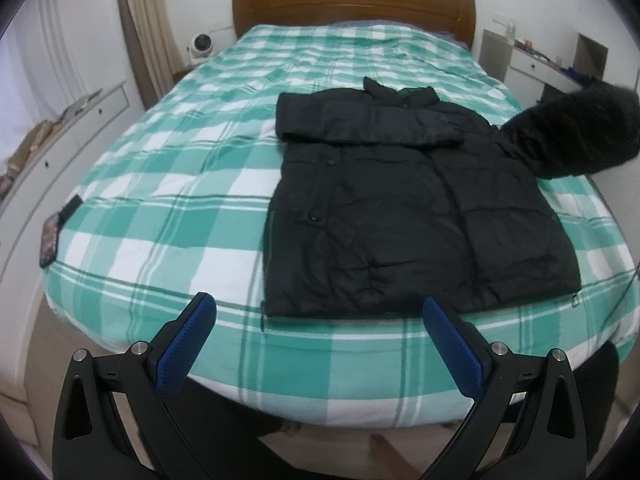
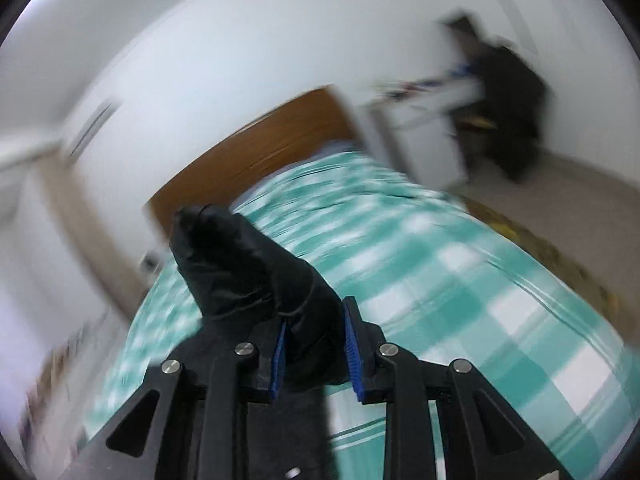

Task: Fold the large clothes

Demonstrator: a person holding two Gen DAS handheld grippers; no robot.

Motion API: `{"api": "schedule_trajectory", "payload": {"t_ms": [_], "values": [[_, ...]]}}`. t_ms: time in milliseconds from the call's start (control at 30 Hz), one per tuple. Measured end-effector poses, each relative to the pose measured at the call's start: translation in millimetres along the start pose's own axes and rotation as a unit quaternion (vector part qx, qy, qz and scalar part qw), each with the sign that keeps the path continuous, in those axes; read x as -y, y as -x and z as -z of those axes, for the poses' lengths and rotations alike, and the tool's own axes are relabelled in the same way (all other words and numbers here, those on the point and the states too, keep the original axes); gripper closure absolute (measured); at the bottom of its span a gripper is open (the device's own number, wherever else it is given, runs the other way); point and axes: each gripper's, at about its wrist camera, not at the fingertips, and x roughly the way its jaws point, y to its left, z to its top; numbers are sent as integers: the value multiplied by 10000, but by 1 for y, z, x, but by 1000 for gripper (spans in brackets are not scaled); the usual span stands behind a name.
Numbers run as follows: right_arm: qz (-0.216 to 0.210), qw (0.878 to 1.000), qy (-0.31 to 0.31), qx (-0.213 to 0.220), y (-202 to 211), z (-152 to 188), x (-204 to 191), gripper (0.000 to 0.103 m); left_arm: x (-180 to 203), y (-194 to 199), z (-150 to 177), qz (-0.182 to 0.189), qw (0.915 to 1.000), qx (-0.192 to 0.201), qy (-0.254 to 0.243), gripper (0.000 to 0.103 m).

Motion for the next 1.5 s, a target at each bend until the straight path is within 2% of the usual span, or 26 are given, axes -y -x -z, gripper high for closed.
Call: {"api": "schedule_trajectory", "payload": {"t_ms": [67,167,200,233,267,300,367,467,567,633,667,733,867,1000,1167,1233,1267,1300,1333,1367,1500], "values": [[367,9980,-510,-94,-1,-2,49,78,-3,-2,0,-72,10000,-56,11,0],[1024,9897,-989,-177,-7,10,102,75,-8,-9,-1,-113,9998,-164,92,1],[1361,9846,-1059,-272,-6,17,119,60,-9,-11,-2,-131,9997,-185,99,1],[1610,9808,-1049,-349,-7,25,129,49,-10,-12,-3,-166,9997,-186,80,1],[1748,9787,-1010,-381,-7,32,136,36,-9,-15,-6,-228,9996,-171,6,1],[1828,9779,-928,-411,-3,42,140,36,-7,-16,-8,-268,9995,-143,-84,1],[1822,9791,-677,-601,0,61,137,36,-2,-19,-17,-355,9988,-48,-334,0],[1716,9821,16,-774,14,98,110,36,15,-27,-45,-356,9955,196,-851,0],[1414,9847,571,-839,22,136,77,36,52,-44,-87,-136,9884,418,-1453,0],[1195,9860,737,-895,30,162,52,36,88,-66,-117,136,9801,455,-1926,0],[1080,9868,768,-929,32,174,42,36,111,-84,-133,298,9748,418,-2170,0],[845,9879,789,-1029,34,193,27,36,143,-114,-156,448,9702,255,-2367,0],[482,9861,1111,-1137,38,220,-1,36,211,-192,-201,311,9670,-147,-2525,0],[341,9787,1597,-1248,44,239,-18,36,255,-250,-217,57,9623,-340,-2699,0],[250,9746,1632,-1513,48,254,-14,36,272,-318,-224,-101,9609,-923,-2608,1],[202,9731,1670,-1575,48,260,-13,36,268,-330,-224,114,9624,-995,-2524,23],[191,9722,1709,-1592,49,263,-13,36,265,-330,-224,244,9638,-970,-2472,53],[199,9710,1771,-1595,50,265,-14,36,260,-328,-224,78,9653,-834,-2475,91],[199,9704,1812,-1587,50,267,-15,36,254,-323,-224,35,9662,-738,-2470,93],[187,9701,1835,-1577,51,268,-16,36,245,-316,-226,190,9683,-710,-2388,95],[131,9707,1844,-1534,50,268,-23,36,185,-263,-245,519,9841,-249,-1681,96]]}}
